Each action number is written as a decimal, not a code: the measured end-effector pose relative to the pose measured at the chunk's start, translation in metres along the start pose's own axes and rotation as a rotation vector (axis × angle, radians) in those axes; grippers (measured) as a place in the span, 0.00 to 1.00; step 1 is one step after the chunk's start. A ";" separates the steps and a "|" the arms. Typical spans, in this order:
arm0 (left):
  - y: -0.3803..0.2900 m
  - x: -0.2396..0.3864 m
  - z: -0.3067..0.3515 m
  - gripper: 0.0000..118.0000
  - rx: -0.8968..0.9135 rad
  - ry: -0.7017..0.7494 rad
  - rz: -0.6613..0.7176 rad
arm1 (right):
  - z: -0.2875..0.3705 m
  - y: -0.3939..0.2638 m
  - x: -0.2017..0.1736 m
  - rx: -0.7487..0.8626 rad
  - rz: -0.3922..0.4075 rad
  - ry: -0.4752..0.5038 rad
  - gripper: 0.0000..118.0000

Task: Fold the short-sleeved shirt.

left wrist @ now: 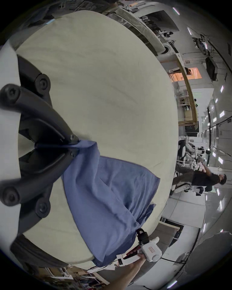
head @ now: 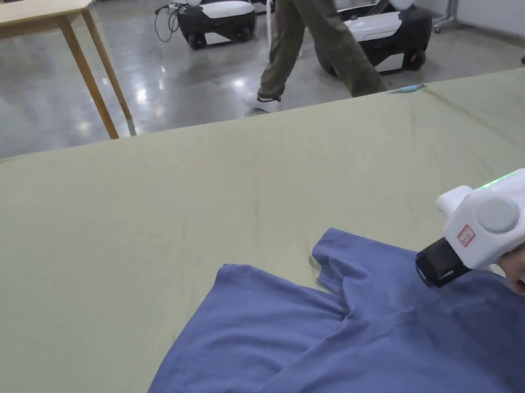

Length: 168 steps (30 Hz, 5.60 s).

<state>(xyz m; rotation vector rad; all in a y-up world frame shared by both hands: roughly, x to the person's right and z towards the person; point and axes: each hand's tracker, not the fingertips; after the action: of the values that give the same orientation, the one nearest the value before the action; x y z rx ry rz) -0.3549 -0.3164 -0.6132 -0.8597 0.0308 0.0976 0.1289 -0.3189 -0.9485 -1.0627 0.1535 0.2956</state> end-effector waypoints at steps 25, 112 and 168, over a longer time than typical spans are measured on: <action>0.139 0.017 0.138 0.01 0.342 -0.035 -0.036 | 0.372 -0.035 0.028 0.616 0.033 -0.082 0.03; 0.026 0.016 0.048 0.01 0.130 0.121 -0.091 | 0.218 -0.270 -0.010 0.362 -0.208 0.021 0.03; -0.048 0.022 0.052 0.04 0.012 0.021 -0.049 | 0.211 -0.369 -0.001 0.379 -0.378 0.150 0.45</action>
<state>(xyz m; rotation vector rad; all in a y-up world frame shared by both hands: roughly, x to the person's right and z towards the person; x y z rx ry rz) -0.3284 -0.3063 -0.5442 -0.8487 0.0299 0.0426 0.2390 -0.3012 -0.5386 -0.7165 0.1328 -0.1523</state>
